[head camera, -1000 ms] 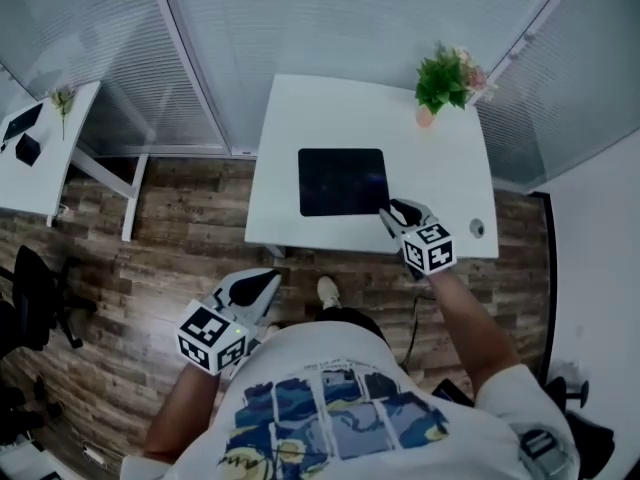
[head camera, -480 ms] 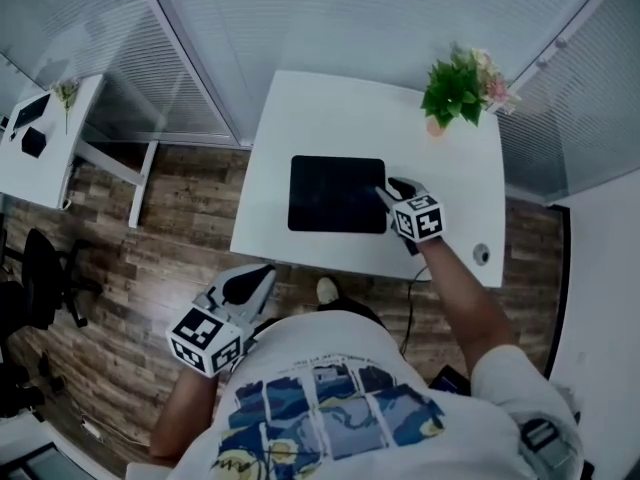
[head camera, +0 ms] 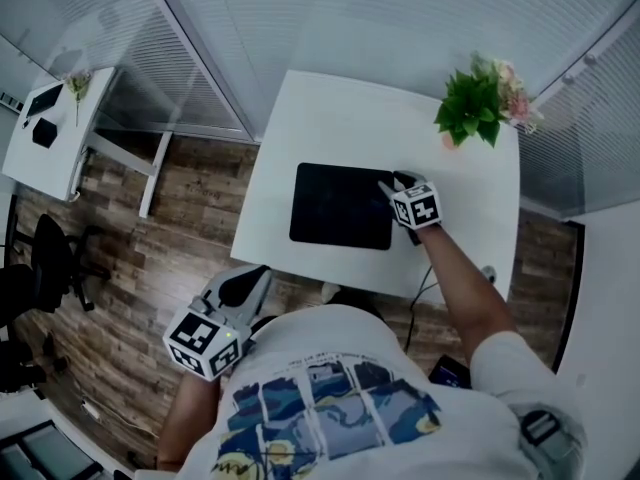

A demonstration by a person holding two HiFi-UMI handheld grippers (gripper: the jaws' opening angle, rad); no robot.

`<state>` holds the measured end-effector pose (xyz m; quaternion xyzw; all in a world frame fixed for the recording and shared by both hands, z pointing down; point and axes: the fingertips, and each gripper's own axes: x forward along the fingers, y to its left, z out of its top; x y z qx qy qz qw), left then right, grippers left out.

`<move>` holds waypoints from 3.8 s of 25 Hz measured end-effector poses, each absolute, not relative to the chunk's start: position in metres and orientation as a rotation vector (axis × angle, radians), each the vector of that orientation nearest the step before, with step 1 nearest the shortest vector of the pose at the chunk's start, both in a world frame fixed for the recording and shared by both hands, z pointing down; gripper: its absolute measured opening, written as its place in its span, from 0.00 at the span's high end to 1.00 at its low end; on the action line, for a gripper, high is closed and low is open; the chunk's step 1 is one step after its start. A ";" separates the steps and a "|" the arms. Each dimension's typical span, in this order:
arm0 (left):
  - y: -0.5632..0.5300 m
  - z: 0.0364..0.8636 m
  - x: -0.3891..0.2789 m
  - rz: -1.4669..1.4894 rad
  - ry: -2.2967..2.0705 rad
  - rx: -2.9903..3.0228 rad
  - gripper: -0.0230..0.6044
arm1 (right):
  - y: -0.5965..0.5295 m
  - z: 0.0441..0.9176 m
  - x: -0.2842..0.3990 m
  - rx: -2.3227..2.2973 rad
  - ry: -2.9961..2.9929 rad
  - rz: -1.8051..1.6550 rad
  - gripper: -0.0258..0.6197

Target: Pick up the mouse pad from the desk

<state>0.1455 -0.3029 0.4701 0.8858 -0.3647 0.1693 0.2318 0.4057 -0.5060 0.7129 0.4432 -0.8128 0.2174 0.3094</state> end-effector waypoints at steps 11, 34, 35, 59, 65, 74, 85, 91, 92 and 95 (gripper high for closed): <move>-0.325 0.476 0.144 0.471 -1.042 2.408 0.96 | -0.524 0.727 0.407 1.112 -2.116 0.593 0.65; -0.315 0.476 0.118 0.457 -1.028 2.415 0.96 | -0.512 0.724 0.393 1.150 -2.058 0.546 0.88; -0.312 0.476 0.115 0.454 -1.026 2.416 0.96 | -0.511 0.722 0.392 1.159 -2.054 0.541 0.89; -0.245 0.468 0.025 0.347 -0.963 2.494 0.96 | -0.454 0.621 0.352 1.359 -2.066 0.404 0.92; -0.217 0.456 -0.011 0.300 -0.931 2.499 0.96 | -0.433 0.567 0.320 1.394 -2.069 0.351 0.92; -0.179 0.452 -0.053 0.276 -0.920 2.526 0.96 | -0.408 0.513 0.295 1.422 -2.050 0.294 0.92; -0.140 0.453 -0.095 0.240 -0.866 2.535 0.96 | -0.388 0.433 0.264 1.467 -2.057 0.190 0.92; -0.121 0.458 -0.109 0.230 -0.821 2.533 0.96 | -0.374 0.401 0.250 1.486 -2.072 0.181 0.92; -0.119 0.459 -0.110 0.228 -0.814 2.534 0.96 | -0.371 0.394 0.246 1.486 -2.077 0.180 0.92; -0.113 0.460 -0.112 0.219 -0.800 2.536 0.96 | -0.361 0.376 0.235 1.484 -2.101 0.177 0.92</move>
